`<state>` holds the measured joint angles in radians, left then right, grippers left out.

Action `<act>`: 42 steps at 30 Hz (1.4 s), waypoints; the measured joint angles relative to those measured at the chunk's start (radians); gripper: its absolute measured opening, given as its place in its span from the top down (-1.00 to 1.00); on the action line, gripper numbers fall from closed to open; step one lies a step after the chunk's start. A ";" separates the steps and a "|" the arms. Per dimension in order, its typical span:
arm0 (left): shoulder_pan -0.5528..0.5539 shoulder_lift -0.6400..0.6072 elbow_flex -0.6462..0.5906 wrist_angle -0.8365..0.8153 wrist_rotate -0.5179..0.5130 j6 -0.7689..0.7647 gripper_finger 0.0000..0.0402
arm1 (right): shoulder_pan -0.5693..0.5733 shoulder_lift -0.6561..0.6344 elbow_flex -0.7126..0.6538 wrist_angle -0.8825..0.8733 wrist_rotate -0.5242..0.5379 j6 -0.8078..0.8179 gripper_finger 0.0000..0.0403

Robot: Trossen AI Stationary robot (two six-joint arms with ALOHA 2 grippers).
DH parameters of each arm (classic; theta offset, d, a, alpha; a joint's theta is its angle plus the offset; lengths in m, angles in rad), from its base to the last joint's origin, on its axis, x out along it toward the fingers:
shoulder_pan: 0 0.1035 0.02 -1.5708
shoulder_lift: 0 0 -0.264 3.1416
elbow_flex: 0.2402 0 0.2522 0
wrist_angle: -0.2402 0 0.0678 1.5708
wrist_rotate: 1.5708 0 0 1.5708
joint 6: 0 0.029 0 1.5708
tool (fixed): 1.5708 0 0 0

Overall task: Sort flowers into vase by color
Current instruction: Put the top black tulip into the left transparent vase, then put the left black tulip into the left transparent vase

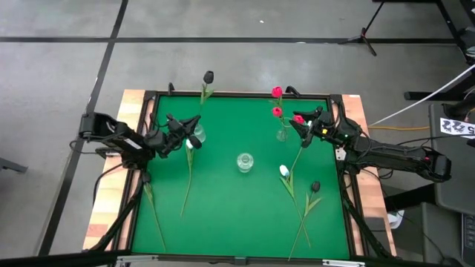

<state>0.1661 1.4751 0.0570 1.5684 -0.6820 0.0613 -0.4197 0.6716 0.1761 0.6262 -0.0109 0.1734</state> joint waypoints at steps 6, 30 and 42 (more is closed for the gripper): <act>0.000 0.028 0.000 0.000 -0.011 -0.038 1.00 | 0.000 0.000 0.000 0.000 0.000 -0.021 -0.14; -0.042 0.027 -0.001 -0.093 -0.011 -0.029 0.22 | 0.000 0.000 0.000 0.001 -0.027 -0.026 -0.14; -0.066 -0.080 -0.001 -0.093 -0.051 0.078 -0.21 | 0.000 0.000 0.000 0.002 -0.027 -0.026 -0.14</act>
<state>0.0998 1.3949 0.0562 1.4754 -0.7334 0.1390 -0.4198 0.6716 0.1761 0.6277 -0.0383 0.1471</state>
